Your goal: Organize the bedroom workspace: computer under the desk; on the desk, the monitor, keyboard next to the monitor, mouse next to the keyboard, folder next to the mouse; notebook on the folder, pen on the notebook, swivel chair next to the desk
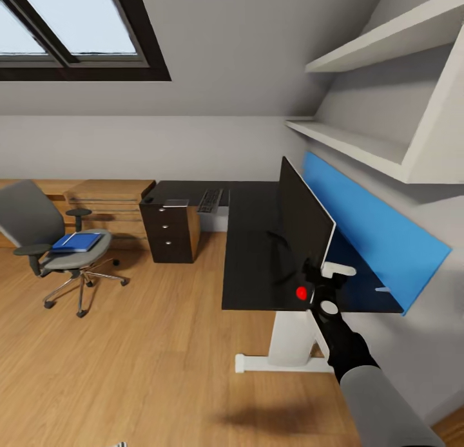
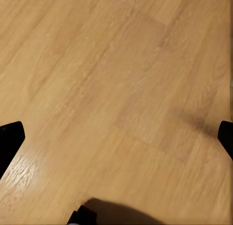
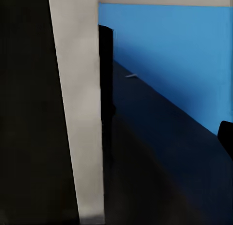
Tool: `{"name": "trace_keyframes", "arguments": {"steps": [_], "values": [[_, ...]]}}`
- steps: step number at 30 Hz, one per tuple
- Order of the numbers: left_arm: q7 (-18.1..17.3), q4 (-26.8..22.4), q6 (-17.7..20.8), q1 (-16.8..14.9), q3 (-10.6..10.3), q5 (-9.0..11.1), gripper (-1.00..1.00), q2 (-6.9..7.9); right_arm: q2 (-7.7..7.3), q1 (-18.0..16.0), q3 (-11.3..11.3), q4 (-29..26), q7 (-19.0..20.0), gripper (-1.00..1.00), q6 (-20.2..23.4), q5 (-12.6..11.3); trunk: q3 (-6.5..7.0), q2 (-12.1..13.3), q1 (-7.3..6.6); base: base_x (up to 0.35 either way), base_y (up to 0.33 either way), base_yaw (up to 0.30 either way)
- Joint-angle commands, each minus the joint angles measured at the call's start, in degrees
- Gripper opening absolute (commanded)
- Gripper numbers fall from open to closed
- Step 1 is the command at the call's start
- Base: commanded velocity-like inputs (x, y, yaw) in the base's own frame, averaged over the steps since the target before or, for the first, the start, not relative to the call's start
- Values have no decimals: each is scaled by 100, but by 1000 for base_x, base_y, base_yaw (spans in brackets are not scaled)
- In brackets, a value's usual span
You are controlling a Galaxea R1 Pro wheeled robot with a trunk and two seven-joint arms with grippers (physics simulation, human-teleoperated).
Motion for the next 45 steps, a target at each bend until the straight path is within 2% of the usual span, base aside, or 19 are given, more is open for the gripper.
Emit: {"name": "trace_keyframes", "arguments": {"steps": [1, 20, 38, 45], "values": [[-35, -4, -13, -5, 48, -46, 100, -6, 3, -4, -6, 10, -13, 100, -17, 10, -7, -5, 1, 0, -156, 0], [-35, -4, -13, -5, 48, -46, 100, -2, 8, -4, -3, 39, -6, 100, -16, 10, -7, -5, 1, 0, -80, 0], [-35, -4, -13, -5, 48, -46, 100, 1, 13, -4, -3, 40, 1, 100, -16, 10, -7, -5, 1, 0, 0, 0], [-35, -4, -13, -5, 48, -38, 100, 2, 10, -5, -3, 40, 20, 100, -16, 10, -7, -5, 1, 0, 151, 0]]}}
